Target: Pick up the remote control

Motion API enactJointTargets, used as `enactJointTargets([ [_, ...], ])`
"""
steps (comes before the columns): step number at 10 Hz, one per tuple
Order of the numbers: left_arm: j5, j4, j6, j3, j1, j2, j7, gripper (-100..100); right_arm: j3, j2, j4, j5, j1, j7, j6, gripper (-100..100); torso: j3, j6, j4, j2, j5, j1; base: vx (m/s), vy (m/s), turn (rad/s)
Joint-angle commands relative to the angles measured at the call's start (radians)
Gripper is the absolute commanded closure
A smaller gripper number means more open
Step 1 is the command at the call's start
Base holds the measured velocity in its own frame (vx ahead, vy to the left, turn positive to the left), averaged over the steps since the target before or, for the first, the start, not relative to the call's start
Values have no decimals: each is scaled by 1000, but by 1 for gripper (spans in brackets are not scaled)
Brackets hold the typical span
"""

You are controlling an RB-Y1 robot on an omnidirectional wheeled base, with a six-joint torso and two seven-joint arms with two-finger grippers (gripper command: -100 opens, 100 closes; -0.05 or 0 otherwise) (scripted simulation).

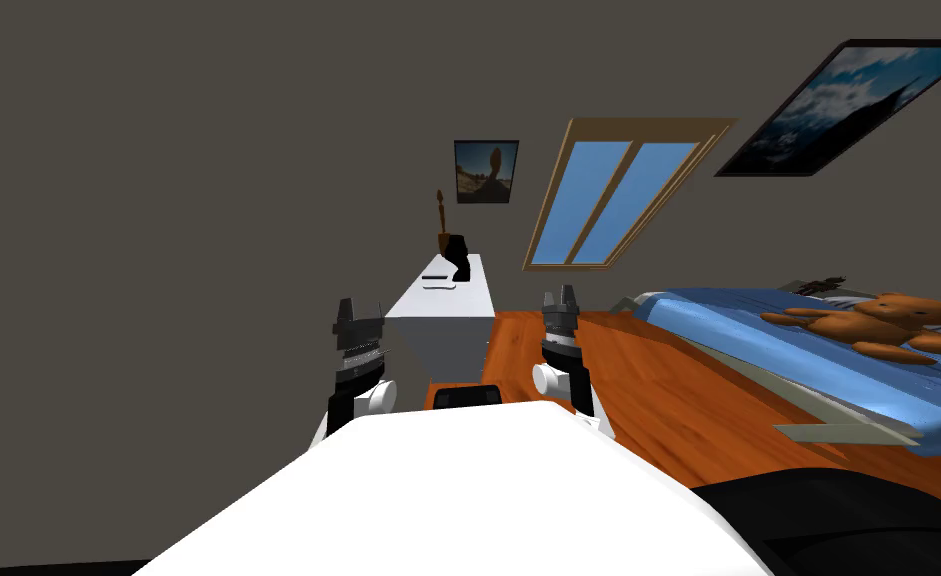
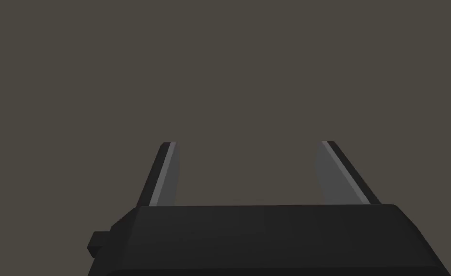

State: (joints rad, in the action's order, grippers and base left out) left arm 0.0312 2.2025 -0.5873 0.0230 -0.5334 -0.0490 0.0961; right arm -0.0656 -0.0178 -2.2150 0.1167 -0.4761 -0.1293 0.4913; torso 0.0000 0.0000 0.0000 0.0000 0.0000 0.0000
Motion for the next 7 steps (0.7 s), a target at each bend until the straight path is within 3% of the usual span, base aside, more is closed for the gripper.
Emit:
enactJointTargets([
  [1,5,-3,23,7,11,50,-4,-100,0,0,0,0,0,0,0,0,0,0,0,0,0,0,-28,-25,-32],
  [2,5,-3,23,7,11,58,-4,-100,0,0,0,0,0,0,0,0,1,0,0,1,0,-1,-40,-33,-13],
  [4,18,-13,78,25,38,126,-17,-100,0,0,0,0,0,0,0,0,2,0,1,3,0,-2,-70,-52,-39],
  [5,18,-13,78,25,38,143,-17,-100,0,0,0,0,0,0,0,0,3,0,1,5,-1,-4,-59,-54,-15],
  [6,26,-21,117,38,57,181,-26,-100,0,0,0,0,0,0,0,0,2,0,1,4,-1,-3,-61,-60,-38],
  [7,26,-21,117,38,57,188,-26,-100,0,0,0,0,0,0,0,0,2,0,1,4,-1,-4,-49,-48,-21],
])
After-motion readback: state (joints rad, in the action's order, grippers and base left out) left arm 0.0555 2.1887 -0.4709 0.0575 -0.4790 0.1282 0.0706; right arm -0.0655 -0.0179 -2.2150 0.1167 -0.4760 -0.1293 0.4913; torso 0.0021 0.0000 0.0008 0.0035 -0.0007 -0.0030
